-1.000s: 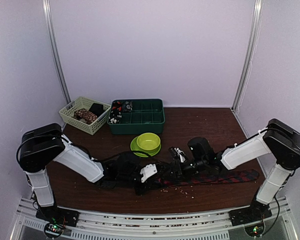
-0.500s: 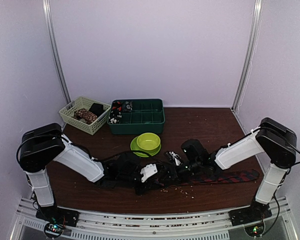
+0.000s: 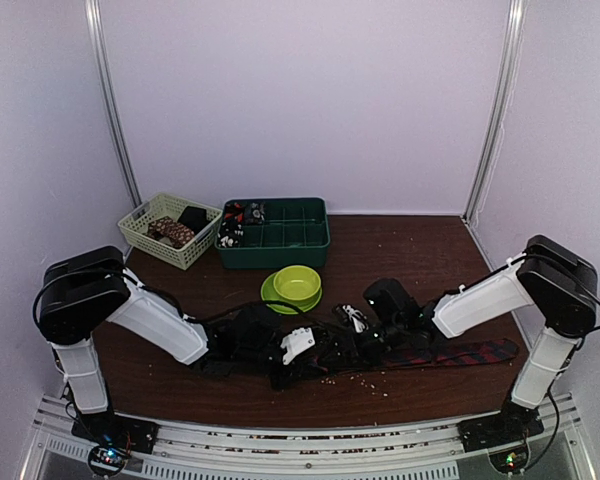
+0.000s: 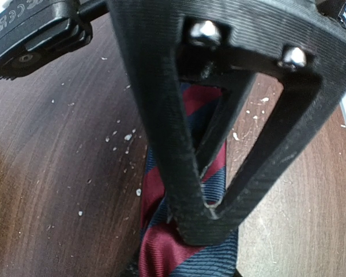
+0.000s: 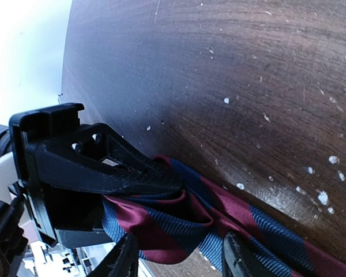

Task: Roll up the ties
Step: Roll the tie at the center of the board.

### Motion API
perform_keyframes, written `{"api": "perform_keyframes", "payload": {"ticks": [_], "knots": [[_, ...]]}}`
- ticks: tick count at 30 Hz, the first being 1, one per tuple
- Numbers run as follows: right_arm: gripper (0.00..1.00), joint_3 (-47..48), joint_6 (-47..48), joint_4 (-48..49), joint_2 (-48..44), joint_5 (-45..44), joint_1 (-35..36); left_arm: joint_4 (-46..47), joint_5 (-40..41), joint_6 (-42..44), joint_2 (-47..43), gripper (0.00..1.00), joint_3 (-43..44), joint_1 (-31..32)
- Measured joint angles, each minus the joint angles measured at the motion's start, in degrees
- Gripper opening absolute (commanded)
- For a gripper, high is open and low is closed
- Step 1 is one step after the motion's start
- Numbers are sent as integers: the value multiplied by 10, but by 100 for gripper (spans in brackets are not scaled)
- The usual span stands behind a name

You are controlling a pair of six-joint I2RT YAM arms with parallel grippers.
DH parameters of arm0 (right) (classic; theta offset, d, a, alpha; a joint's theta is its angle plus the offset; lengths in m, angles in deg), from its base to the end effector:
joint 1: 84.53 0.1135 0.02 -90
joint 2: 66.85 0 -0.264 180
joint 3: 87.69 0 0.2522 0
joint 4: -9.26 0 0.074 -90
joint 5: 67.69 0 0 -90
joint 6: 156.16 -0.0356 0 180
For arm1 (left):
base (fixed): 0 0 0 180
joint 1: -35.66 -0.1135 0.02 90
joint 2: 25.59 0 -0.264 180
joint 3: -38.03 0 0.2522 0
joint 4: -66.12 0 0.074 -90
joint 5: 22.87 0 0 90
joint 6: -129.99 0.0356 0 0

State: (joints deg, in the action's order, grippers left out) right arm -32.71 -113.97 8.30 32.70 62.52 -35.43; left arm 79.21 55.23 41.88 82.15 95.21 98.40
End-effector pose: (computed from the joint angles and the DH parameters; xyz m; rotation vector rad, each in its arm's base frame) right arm 0.1884 0.2527 0.1246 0.4387 -2.7217 -1.4961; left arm 0.1524 -0.3119 0.1040 1.3469 1.9051 -0.7917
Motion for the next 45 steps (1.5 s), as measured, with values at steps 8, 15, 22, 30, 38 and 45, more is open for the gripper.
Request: {"api": "perform_keyframes", "payload": {"ticks": [8, 15, 22, 30, 38, 45], "knots": [[35, 4, -19, 18, 3, 13, 0, 0, 0, 0, 0, 29, 0, 0], [39, 11, -41, 46, 22, 30, 1, 0, 0, 0, 0, 29, 0, 0], [9, 19, -47, 49, 26, 37, 2, 0, 0, 0, 0, 29, 0, 0], [0, 26, -34, 47, 28, 40, 4, 0, 1, 0, 1, 40, 0, 0], [0, 19, 4, 33, 28, 37, -1, 1, 16, -4, -14, 70, -16, 0], [0, -11, 32, 44, 28, 34, -21, 81, 26, -21, -49, 82, -91, -1]]}}
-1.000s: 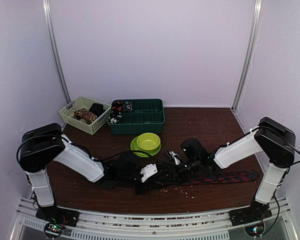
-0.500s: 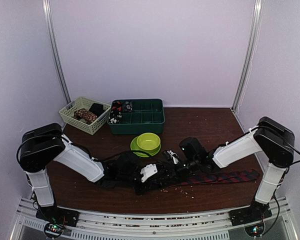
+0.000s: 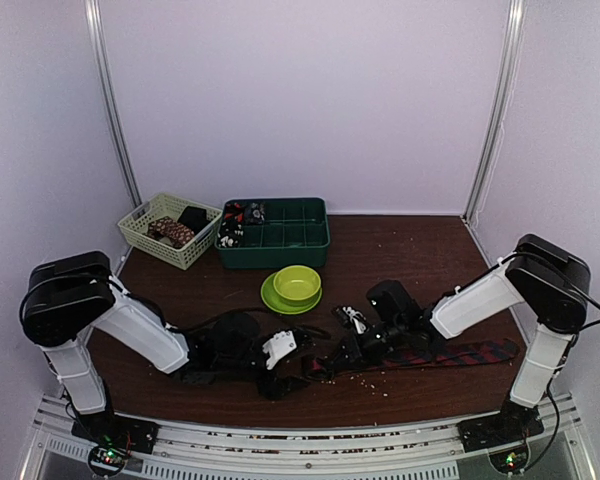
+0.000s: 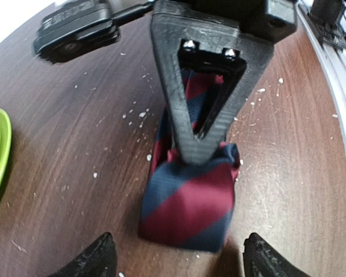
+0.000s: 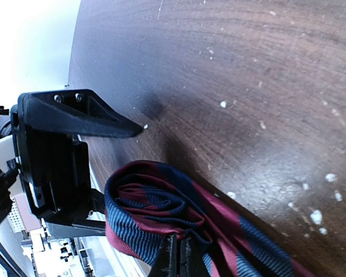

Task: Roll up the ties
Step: Roll the tie at the center of the board.

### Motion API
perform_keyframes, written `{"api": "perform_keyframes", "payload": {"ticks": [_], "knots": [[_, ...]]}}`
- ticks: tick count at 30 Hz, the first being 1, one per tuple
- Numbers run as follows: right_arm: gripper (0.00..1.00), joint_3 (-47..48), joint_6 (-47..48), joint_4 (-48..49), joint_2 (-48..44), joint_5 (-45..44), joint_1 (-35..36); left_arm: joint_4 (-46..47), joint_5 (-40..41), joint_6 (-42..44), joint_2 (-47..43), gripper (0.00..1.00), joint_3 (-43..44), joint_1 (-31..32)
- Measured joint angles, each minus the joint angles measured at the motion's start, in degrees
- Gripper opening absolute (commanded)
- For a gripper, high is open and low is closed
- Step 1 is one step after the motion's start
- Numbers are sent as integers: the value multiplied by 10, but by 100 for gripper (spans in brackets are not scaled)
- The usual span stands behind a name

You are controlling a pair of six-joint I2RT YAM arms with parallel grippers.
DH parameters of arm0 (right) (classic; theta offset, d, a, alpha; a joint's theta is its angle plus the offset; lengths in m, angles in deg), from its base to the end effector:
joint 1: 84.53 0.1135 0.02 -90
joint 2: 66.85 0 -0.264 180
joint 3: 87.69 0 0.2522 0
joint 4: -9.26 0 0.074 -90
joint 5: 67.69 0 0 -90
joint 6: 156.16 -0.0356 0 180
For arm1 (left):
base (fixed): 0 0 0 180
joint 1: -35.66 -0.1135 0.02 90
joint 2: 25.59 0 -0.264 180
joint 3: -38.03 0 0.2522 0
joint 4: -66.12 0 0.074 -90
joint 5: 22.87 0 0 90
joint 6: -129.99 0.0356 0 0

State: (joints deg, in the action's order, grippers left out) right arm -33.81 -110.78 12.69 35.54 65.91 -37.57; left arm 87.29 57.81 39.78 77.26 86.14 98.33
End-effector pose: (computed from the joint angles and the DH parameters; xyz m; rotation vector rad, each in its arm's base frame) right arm 0.1965 0.2464 0.1118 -0.5002 2.6837 1.5493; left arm 0.1396 -0.2827 0.1046 1.2557 1.8804 -0.7893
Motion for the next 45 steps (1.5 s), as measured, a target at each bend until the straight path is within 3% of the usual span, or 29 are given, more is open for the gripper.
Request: {"api": "perform_keyframes", "payload": {"ticks": [7, 15, 19, 23, 24, 27, 33, 40, 43, 45], "knots": [[0, -15, 21, 18, 0, 0, -12, 131, -2, -43, 42, 82, -31, 0], [0, -18, 44, 23, 0, -4, -12, 203, 4, -71, 118, 78, 3, 0], [0, -19, 47, 26, 0, -10, -14, 223, -3, -81, 150, 68, 33, 0], [0, -19, 48, 30, 0, -17, -15, 239, -9, -85, 163, 43, 39, 0], [3, -19, 48, 30, -1, -19, -15, 237, -10, -82, 163, 38, 40, 0], [25, -19, 48, 24, -11, -24, -17, 222, -5, -74, 156, 29, 41, 1], [48, -18, 49, -34, -63, -34, -17, 114, 4, -31, 99, 26, 42, 1], [50, 2, 21, -57, -100, -29, -4, 13, 6, 0, 74, 27, 70, 1], [46, 20, 10, -60, -82, -25, 7, -5, 5, 6, 72, 27, 78, 1], [38, 30, 6, -63, -63, -26, 12, -12, 6, 8, 71, 27, 80, 1]]}}
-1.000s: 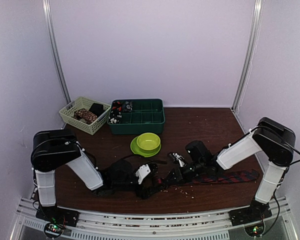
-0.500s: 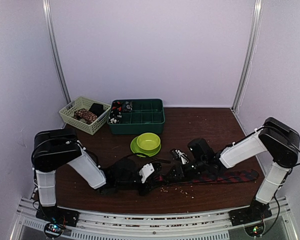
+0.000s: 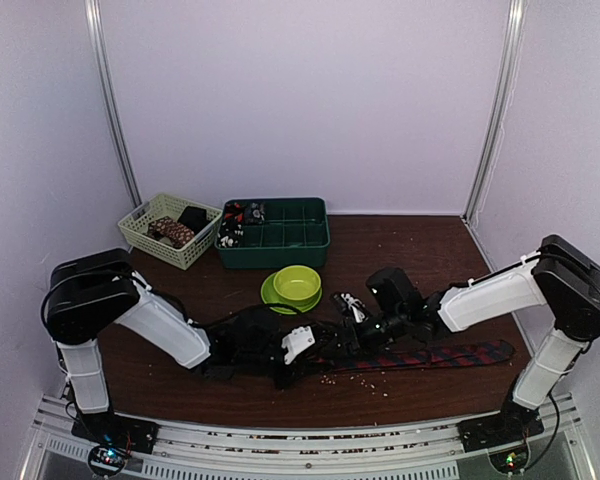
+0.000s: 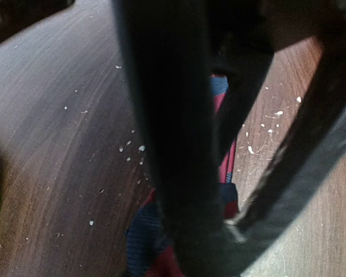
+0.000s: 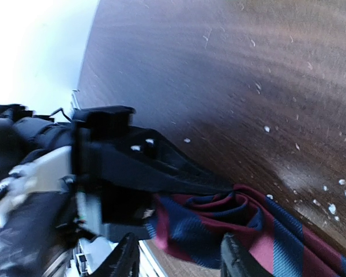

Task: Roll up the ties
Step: Roll the tie at the center of the board.

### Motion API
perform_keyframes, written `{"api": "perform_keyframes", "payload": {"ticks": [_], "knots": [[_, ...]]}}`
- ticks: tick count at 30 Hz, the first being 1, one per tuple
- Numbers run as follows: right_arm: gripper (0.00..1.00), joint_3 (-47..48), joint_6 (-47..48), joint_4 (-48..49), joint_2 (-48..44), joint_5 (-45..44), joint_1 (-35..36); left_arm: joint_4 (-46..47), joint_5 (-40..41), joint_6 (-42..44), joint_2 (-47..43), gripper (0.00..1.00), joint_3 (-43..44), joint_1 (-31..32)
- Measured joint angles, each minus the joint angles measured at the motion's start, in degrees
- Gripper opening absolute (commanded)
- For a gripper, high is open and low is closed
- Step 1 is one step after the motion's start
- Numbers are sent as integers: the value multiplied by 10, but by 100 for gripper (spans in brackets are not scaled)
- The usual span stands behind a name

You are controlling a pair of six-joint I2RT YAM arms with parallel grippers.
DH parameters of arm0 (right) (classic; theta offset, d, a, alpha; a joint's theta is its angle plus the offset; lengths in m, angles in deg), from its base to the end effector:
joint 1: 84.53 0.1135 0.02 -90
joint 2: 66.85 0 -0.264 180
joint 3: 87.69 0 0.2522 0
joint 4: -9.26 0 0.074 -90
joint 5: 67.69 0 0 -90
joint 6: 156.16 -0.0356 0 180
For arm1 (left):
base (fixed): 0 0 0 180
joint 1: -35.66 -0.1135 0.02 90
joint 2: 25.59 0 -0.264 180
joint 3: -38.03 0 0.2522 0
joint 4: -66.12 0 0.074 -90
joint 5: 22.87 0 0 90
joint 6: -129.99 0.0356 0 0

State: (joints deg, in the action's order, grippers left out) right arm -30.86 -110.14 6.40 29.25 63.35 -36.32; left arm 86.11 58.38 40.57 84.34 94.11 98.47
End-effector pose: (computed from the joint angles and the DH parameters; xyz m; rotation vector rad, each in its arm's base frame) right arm 0.1946 0.2527 0.1487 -0.5347 2.6168 1.5265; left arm 0.1549 -0.3133 0.0972 1.2662 1.8750 -0.7710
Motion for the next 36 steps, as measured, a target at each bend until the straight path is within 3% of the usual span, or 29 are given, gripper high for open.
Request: {"api": "perform_keyframes", "payload": {"ticks": [6, 9, 13, 17, 26, 33, 36], "knots": [[0, 10, 1, -13, 28, -1, 2, -18, 0, 4, -2, 30, 7, 0], [0, 14, 6, -15, 27, 0, 1, -23, 1, 5, -3, 38, 8, 0], [0, 11, 16, -18, 27, -1, -7, -32, 9, 7, -7, 61, 8, 0], [0, -4, 27, -19, 27, -1, -25, -36, 14, 2, -24, 76, -13, 0], [0, -62, 44, 30, 27, 2, -52, 86, 12, -33, -7, 85, -58, 0], [0, -71, 50, 59, 34, 4, -55, 144, 4, -52, 62, 82, -10, 0], [0, -71, 48, 70, 41, 10, -54, 164, 3, -54, 78, 76, -2, 0]]}}
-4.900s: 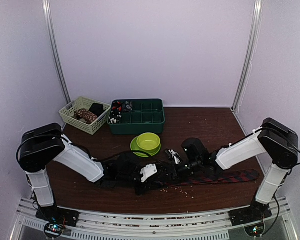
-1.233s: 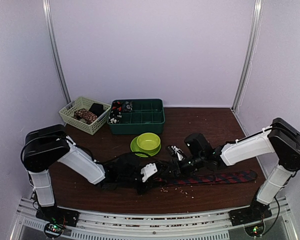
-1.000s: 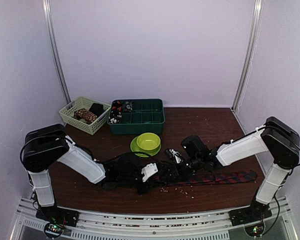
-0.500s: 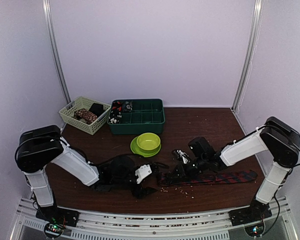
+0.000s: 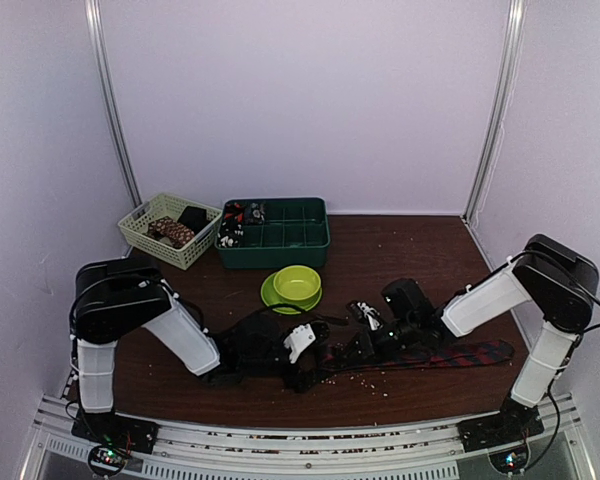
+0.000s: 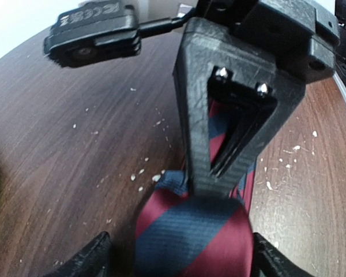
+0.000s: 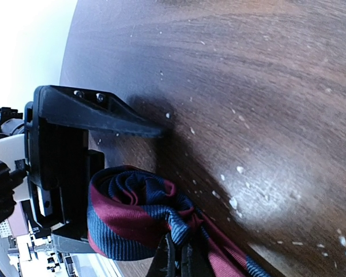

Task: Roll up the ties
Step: Roll the tie at the center of the board.

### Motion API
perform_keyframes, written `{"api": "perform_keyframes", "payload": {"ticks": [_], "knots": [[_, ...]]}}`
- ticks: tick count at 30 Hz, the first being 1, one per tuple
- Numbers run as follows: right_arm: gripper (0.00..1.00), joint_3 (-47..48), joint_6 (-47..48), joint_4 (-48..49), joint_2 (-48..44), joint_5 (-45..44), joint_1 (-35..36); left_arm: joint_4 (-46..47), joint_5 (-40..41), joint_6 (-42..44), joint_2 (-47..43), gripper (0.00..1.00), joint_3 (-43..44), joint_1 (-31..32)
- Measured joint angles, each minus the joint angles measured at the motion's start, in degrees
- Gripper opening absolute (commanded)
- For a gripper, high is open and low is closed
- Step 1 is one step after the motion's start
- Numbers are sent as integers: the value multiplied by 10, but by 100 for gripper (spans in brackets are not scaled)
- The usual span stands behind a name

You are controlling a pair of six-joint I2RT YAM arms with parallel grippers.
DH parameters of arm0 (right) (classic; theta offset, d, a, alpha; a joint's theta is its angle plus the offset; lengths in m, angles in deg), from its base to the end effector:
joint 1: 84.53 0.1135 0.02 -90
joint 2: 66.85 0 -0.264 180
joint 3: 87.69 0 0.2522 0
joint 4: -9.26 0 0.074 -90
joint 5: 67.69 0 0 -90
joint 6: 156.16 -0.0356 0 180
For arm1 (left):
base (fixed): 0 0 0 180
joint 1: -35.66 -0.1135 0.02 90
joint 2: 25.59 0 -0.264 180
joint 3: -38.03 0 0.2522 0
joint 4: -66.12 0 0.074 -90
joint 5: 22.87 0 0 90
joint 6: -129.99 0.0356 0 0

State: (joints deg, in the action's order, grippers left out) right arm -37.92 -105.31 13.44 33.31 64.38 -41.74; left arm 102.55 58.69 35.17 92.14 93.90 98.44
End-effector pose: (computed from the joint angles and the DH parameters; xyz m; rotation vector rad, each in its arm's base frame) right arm 0.2016 0.2192 0.1066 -0.4928 2.6320 1.4658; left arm 0.1602 -0.3229 0.0779 1.1162 1.8109 -0.8771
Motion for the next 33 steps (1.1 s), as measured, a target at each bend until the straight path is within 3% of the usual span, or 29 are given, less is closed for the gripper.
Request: {"api": "perform_keyframes", "payload": {"ticks": [7, 10, 15, 23, 27, 33], "knots": [[1, 19, -16, 20, 22, 0, 16, 14, -17, 4, 12, 41, 7, 0], [17, 19, -21, 22, 22, 0, 20, 15, -19, 5, 2, 32, -8, 0], [40, 14, -28, -5, -8, -6, 24, -44, -21, 23, -50, 30, -36, 0], [48, 33, -68, -21, -51, -4, 47, -151, -19, 60, -81, 30, -12, 0], [42, 69, -77, -31, -31, -3, 61, -171, -19, 66, -81, 30, -2, 0], [8, 84, -72, -58, 2, -9, 63, -184, -18, 70, -82, 30, 3, 0]]}}
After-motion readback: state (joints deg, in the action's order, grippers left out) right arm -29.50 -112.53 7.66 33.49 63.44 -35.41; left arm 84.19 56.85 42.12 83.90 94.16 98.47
